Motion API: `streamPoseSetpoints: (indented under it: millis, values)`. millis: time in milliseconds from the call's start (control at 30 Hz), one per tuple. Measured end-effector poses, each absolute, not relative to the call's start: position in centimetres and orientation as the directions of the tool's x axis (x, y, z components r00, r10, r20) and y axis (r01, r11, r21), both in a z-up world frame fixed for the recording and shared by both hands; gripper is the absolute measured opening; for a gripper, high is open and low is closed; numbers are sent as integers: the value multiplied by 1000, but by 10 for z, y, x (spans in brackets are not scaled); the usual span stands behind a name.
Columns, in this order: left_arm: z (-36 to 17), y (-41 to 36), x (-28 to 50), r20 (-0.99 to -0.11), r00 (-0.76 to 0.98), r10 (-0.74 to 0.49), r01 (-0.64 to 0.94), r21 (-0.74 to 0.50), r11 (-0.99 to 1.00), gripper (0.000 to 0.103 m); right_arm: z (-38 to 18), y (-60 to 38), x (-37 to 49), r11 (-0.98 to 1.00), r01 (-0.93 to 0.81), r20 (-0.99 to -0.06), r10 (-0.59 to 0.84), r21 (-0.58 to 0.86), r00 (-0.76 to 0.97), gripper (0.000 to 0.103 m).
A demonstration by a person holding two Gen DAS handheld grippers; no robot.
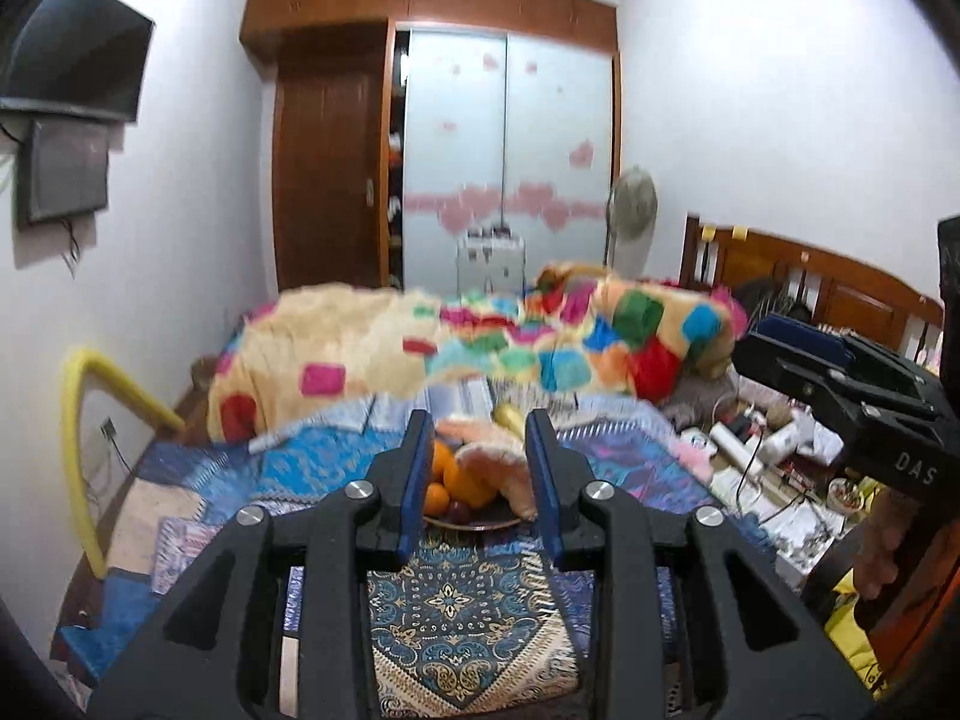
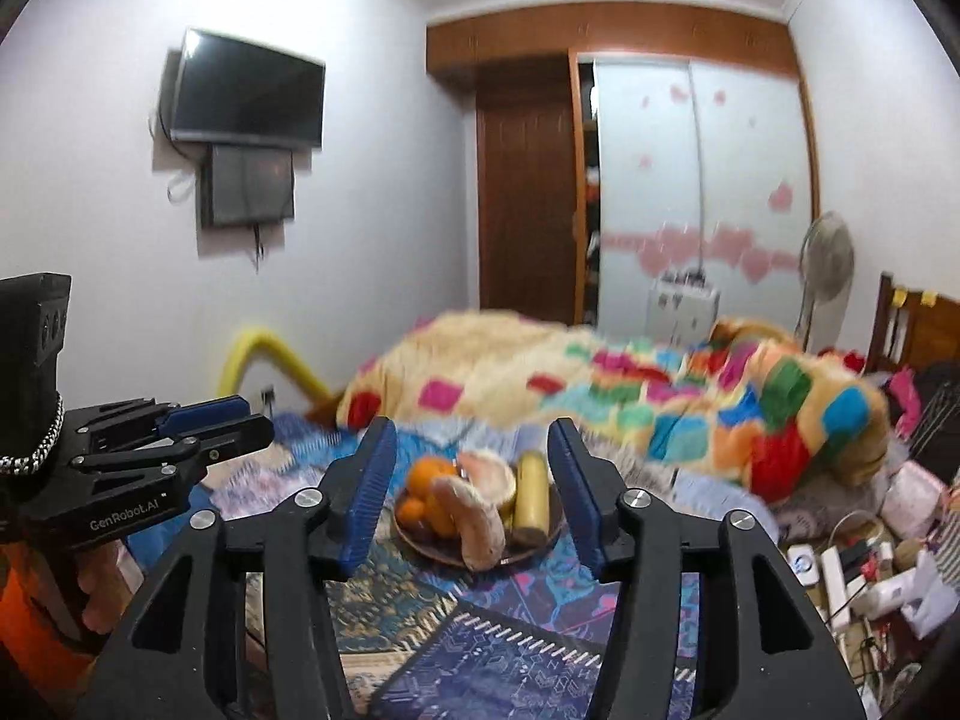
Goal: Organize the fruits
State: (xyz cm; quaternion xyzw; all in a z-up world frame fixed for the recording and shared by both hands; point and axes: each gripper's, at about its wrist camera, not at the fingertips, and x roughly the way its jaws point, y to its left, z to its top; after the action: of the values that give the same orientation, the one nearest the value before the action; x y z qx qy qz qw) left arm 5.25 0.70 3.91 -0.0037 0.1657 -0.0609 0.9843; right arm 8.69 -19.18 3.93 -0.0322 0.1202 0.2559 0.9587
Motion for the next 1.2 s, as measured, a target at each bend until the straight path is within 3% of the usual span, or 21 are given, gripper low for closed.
streamPoseSetpoints:
  millis: [33, 100, 200, 467, 567, 700, 1200]
  values:
    - [44, 7, 43, -307, 944, -120, 118, -25, 993, 38, 43, -193, 76, 868, -496, -225, 483, -1, 846, 52]
    - [52, 5, 23, -261, 959, -108, 107, -18, 994, 53, 48, -194, 59, 868, -496, -196, 486, 2, 851, 57]
    - [58, 4, -3, -210, 973, -91, 91, -10, 996, 60, 49, -194, 38, 874, -485, -164, 479, 2, 862, 62]
    - [56, 1, -34, -168, 984, -65, 64, -9, 998, 90, 47, -197, 9, 907, -421, -100, 419, 1, 902, 95]
    - [54, 0, -37, -163, 985, -60, 60, -7, 998, 93, 47, -199, 5, 910, -415, -88, 414, 9, 906, 103]
    - [50, 0, -36, -166, 985, -55, 53, -18, 998, 99, 46, -198, -1, 922, -386, -74, 384, -10, 920, 103]
    - [43, -4, -29, -170, 984, -45, 45, -9, 999, 103, 39, -200, -2, 928, -372, -87, 372, 16, 924, 103]
